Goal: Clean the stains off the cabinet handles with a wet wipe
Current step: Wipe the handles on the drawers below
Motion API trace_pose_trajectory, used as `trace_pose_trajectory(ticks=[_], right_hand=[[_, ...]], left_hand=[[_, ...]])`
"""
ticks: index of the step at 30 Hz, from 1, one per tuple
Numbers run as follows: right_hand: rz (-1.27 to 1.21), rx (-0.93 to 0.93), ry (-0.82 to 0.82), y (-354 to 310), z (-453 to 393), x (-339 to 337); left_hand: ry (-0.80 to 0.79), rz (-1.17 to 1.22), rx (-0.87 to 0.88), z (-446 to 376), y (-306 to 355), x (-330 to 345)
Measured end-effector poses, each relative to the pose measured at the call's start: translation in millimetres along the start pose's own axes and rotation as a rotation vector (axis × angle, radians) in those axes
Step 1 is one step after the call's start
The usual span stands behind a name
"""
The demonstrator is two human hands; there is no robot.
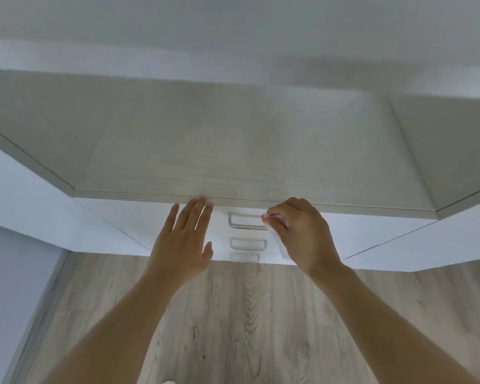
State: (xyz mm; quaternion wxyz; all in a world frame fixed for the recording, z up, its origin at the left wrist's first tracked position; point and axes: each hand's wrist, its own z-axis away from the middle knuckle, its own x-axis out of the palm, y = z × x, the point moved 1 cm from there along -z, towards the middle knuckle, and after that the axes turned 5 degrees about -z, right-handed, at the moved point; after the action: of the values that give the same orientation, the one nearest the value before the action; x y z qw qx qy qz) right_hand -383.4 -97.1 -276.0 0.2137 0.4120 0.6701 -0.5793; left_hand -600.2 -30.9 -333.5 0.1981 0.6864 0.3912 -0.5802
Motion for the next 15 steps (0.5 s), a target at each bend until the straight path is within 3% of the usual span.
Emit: trace_pose_trajectory(ticks=[3, 10, 15], right_hand=[[0.020, -0.114, 0.145, 18, 2, 25], [0.034, -0.341, 0.493, 48, 9, 71], [-0.051, -0.415, 0.659, 61, 15, 83]], left_hand=[[0.165, -0.038, 0.011, -1, 1, 41], [0.716, -0.099, 0.000, -27, 12, 129], [0.951, -0.123, -0.032, -53, 14, 150]])
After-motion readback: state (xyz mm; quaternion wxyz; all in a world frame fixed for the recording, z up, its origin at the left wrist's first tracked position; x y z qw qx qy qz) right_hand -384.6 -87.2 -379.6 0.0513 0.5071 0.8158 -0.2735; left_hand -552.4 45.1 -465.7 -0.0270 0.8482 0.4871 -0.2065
